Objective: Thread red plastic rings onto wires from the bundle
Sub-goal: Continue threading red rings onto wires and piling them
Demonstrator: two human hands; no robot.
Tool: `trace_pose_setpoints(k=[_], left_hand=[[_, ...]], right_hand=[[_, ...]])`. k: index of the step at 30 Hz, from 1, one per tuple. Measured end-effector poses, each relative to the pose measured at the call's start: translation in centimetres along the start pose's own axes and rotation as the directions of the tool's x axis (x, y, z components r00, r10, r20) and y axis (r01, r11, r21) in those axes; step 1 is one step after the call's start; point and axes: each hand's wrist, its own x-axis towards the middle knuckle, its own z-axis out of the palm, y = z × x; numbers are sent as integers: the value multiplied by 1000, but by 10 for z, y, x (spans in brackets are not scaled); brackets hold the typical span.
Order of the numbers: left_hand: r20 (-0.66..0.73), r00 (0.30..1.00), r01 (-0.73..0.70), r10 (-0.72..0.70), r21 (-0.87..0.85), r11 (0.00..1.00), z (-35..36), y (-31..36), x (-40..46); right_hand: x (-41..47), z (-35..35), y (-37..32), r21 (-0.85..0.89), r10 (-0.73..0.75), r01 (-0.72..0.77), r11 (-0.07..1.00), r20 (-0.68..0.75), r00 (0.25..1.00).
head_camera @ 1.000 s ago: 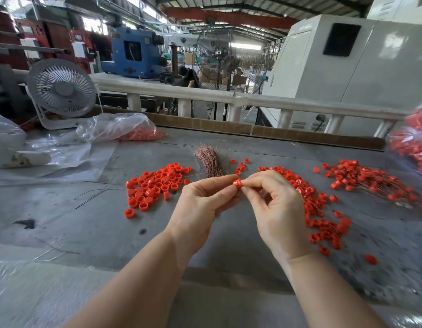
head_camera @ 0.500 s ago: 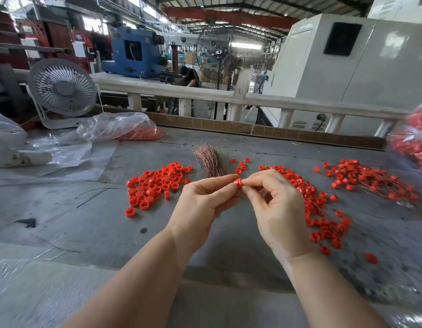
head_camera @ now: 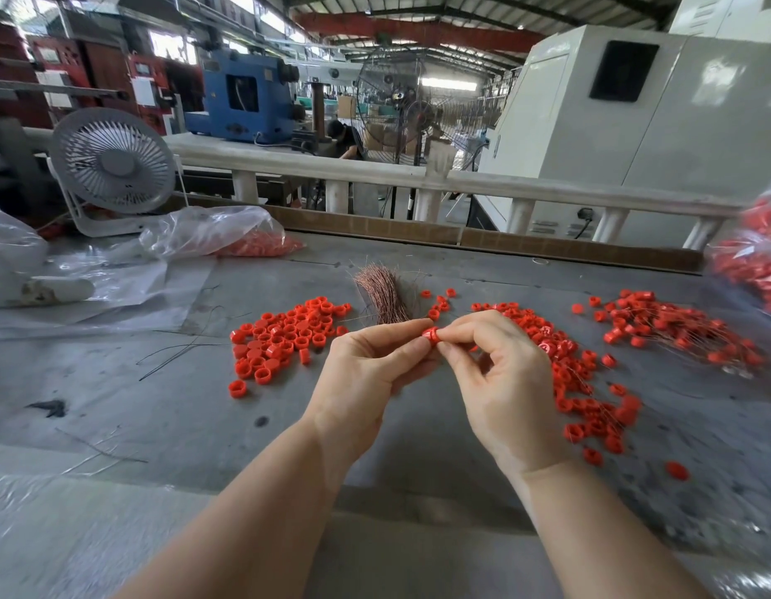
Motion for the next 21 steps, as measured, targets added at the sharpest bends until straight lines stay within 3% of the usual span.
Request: trace_pose_setpoints(k=[21], left_hand=[[-59,998,28,-20,135,991,-4,-9,4]], right_hand=[[-6,3,3,-115,36,-23,993,111,993]])
